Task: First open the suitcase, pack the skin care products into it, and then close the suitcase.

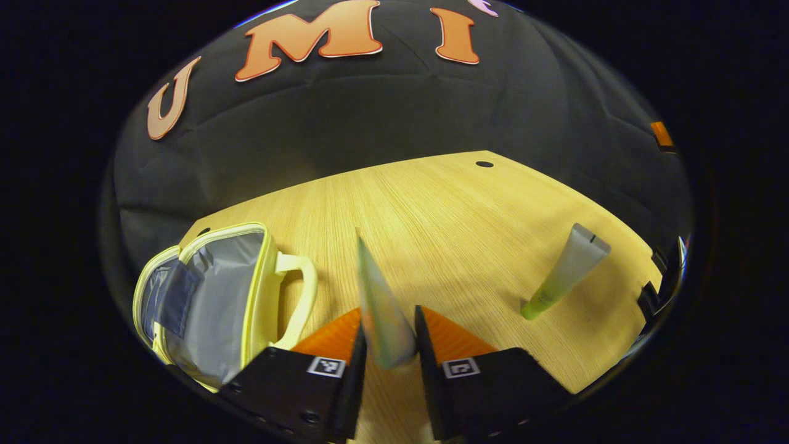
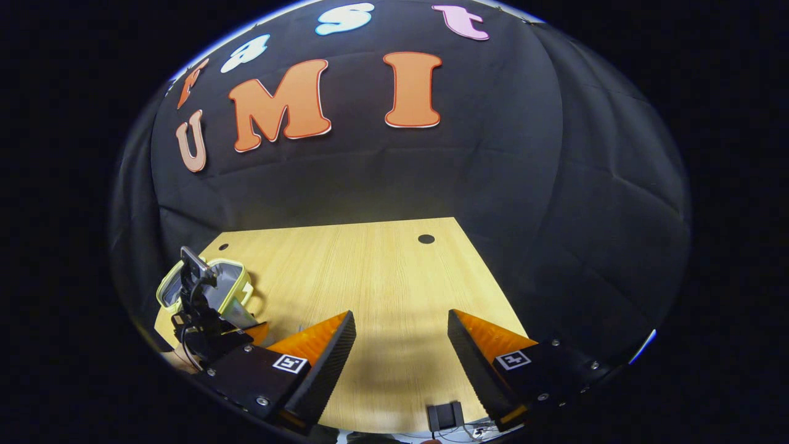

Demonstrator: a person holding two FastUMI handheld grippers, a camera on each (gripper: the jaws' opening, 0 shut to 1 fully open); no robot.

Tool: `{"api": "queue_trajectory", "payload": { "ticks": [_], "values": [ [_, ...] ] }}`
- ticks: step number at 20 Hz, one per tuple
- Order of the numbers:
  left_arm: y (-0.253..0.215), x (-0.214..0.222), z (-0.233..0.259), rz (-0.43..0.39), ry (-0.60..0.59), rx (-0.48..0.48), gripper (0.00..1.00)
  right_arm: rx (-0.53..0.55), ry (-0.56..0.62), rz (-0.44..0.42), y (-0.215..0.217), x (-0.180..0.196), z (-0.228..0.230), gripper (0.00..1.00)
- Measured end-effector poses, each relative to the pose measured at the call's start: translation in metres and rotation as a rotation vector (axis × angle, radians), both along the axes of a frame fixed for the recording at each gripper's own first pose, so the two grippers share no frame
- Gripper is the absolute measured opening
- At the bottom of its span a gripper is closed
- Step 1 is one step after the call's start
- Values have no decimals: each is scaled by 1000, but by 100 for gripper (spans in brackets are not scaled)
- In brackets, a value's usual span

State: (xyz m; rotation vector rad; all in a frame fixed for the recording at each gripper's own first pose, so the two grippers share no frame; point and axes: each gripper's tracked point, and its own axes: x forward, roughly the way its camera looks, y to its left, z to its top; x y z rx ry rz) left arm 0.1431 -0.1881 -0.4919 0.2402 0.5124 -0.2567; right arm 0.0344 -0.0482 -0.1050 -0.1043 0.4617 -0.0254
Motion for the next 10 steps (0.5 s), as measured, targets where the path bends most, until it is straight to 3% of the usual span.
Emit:
{"api": "queue_trajectory", "payload": {
  "ticks": [1, 4, 10],
  "values": [
    [1, 2, 0, 2, -4, 3, 41, -5, 0, 1, 0, -1, -1, 95],
    [-4, -9, 6, 10, 80, -70, 31, -1, -11, 21, 8, 2, 1, 95],
    [12, -54, 59, 38, 154, -150, 31, 66, -42, 135, 56, 21, -2, 95]
  ]
}}
